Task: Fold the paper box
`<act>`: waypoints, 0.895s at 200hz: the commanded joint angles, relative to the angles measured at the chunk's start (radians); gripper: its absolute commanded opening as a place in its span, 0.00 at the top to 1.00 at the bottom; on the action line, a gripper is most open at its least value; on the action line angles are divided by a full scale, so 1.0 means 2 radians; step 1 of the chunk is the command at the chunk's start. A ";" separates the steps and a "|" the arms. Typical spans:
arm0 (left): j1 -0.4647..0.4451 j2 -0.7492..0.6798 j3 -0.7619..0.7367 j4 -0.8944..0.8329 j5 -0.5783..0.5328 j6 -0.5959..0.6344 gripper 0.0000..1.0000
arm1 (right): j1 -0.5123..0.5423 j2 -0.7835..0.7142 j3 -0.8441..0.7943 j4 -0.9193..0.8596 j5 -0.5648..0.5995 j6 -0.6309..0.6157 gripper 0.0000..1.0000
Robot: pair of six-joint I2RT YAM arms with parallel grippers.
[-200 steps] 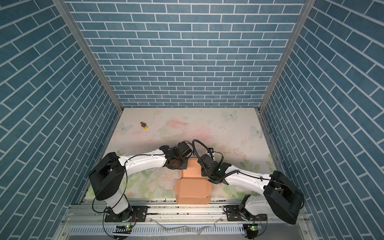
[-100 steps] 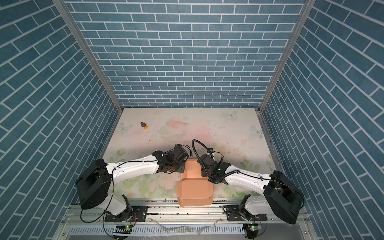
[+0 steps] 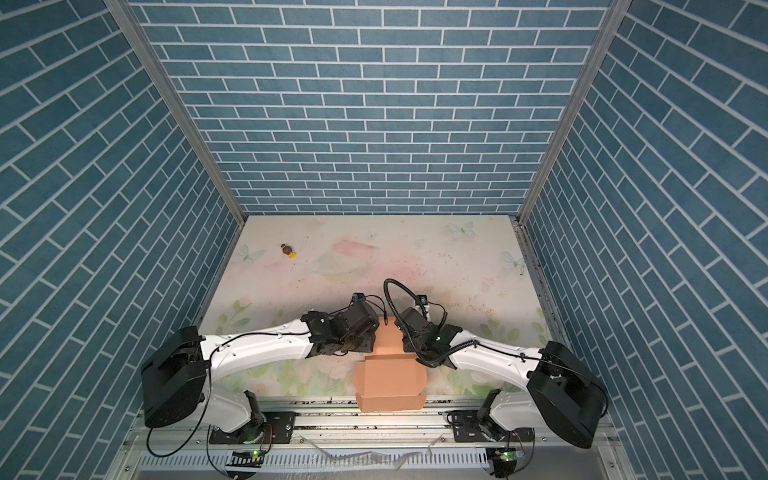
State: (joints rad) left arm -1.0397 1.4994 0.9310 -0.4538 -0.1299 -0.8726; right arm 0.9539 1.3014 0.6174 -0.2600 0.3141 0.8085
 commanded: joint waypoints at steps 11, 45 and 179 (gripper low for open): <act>-0.007 0.014 -0.009 -0.013 -0.019 -0.018 0.52 | 0.001 -0.013 -0.008 0.005 0.013 0.015 1.00; -0.008 0.037 -0.010 -0.001 -0.030 -0.018 0.59 | 0.002 -0.017 -0.012 0.012 0.010 0.013 1.00; -0.013 0.107 0.067 -0.090 -0.101 0.005 0.95 | 0.002 -0.021 -0.022 0.019 0.013 0.013 1.00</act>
State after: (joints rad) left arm -1.0527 1.6844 1.0214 -0.5232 -0.2604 -0.8783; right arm 0.9546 1.2770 0.5915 -0.2195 0.3153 0.8146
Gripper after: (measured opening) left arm 0.078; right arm 0.059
